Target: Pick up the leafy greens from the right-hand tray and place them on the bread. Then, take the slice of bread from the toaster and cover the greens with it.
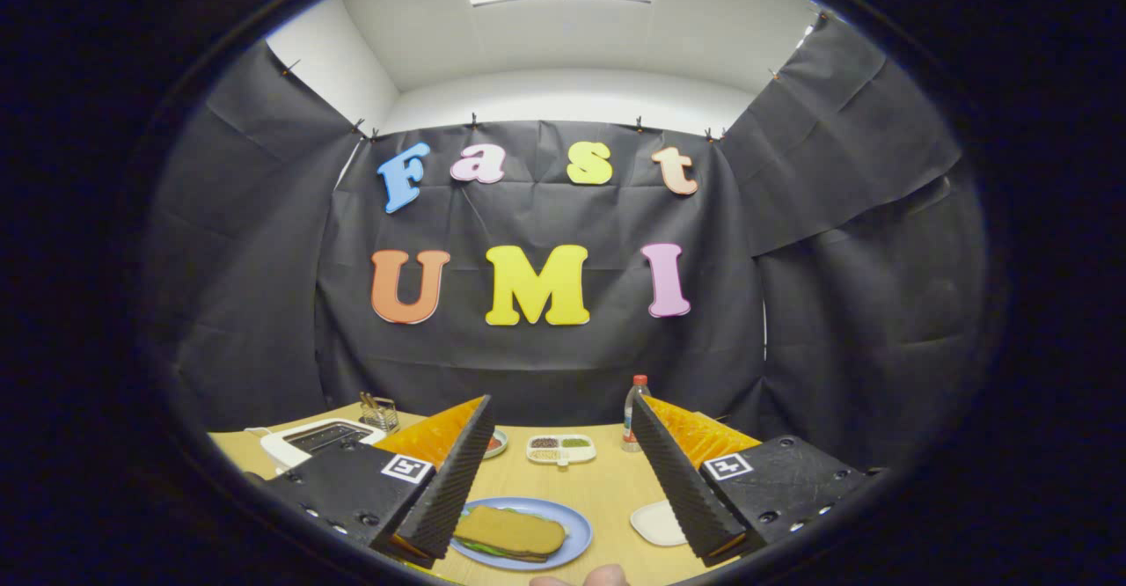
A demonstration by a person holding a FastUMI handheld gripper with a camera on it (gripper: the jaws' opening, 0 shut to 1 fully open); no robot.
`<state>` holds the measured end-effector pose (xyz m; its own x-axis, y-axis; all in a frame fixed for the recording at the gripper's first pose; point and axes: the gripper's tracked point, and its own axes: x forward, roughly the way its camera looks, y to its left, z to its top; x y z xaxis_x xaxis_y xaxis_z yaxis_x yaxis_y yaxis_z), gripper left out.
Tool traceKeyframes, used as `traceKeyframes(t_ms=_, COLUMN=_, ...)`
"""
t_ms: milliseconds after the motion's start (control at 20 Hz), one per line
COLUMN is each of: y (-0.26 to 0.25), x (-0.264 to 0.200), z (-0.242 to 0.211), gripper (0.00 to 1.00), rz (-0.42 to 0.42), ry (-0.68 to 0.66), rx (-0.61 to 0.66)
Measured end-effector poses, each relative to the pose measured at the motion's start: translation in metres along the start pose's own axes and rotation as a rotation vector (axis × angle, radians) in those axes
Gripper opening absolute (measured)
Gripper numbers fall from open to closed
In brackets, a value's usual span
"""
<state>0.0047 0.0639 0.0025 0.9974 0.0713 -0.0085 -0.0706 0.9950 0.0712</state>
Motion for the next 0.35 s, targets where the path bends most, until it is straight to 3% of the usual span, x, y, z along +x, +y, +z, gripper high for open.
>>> traceKeyframes(t_ms=350, y=-0.0025, x=0.0004, z=-0.0044, gripper=0.96, rz=0.001, ry=0.01, rx=-0.002)
